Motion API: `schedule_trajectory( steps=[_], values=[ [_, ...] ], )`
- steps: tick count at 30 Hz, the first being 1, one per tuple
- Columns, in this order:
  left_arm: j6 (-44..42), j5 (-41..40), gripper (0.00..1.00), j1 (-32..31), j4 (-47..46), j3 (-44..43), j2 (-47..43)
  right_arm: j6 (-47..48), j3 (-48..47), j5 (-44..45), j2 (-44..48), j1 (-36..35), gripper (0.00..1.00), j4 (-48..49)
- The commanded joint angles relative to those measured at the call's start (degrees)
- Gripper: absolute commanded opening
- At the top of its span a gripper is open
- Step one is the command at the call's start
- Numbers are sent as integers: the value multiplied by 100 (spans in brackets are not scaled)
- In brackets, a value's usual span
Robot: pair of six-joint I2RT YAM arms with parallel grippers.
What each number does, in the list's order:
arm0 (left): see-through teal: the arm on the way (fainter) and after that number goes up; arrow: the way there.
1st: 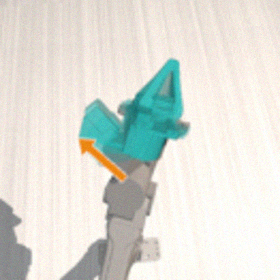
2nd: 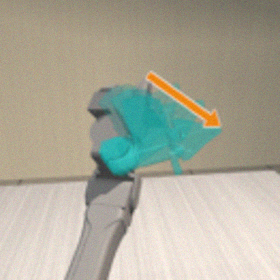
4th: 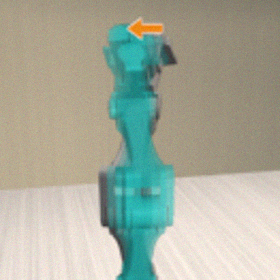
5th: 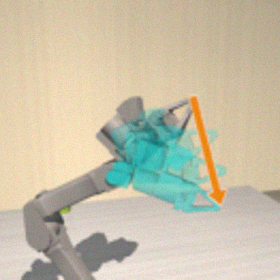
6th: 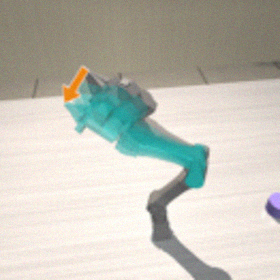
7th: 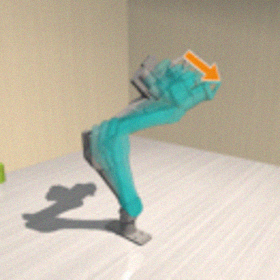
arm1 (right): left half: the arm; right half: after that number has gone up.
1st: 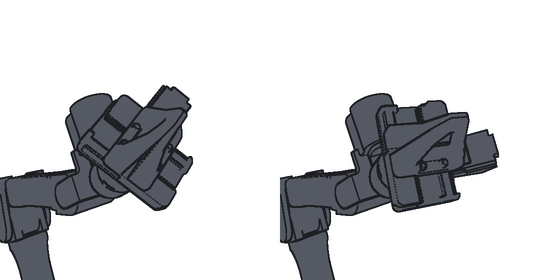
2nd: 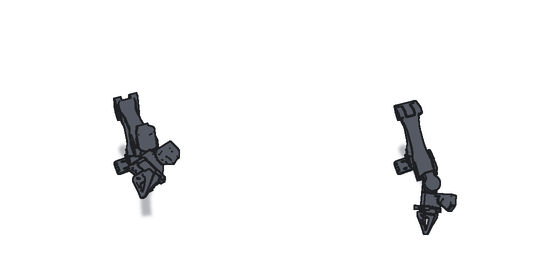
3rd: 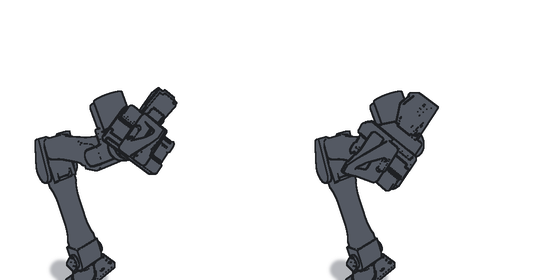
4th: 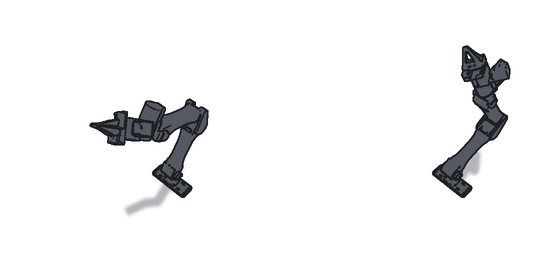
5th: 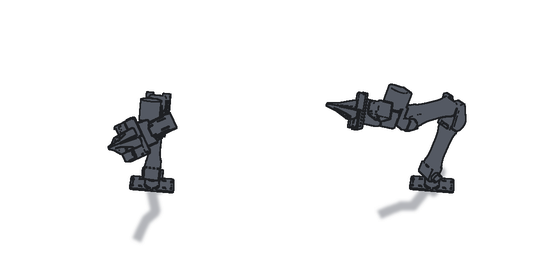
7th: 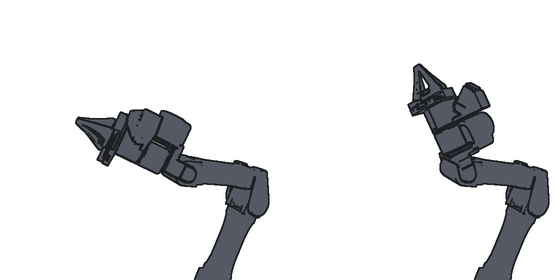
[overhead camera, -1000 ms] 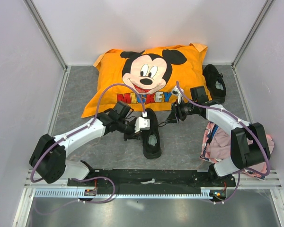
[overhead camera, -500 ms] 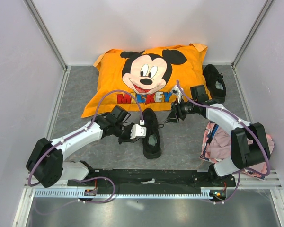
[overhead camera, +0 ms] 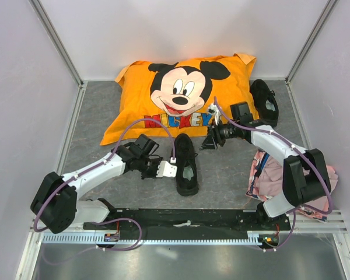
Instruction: Tie the shoes
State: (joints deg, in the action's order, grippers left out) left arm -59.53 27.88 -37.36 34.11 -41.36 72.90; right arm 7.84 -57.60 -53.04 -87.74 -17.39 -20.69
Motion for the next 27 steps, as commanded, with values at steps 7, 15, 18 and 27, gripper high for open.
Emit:
schedule_trajectory(
  steps=[7, 15, 18, 27],
  values=[
    [-797, -178, 1, 19, -62, 93, -250, 227, -374, 294, -331, -643, 54, 56],
    [-780, -142, 2, 19, -88, -3, -206, 570, -322, 487, -454, -889, 54, -225],
    [-736, -125, 1, 10, -115, -38, -171, 605, -330, 339, -428, -907, 45, -269],
    [308, 33, 27, 290, -501, -231, -162, 676, -401, 214, -173, -898, 0, -331]
  ],
)
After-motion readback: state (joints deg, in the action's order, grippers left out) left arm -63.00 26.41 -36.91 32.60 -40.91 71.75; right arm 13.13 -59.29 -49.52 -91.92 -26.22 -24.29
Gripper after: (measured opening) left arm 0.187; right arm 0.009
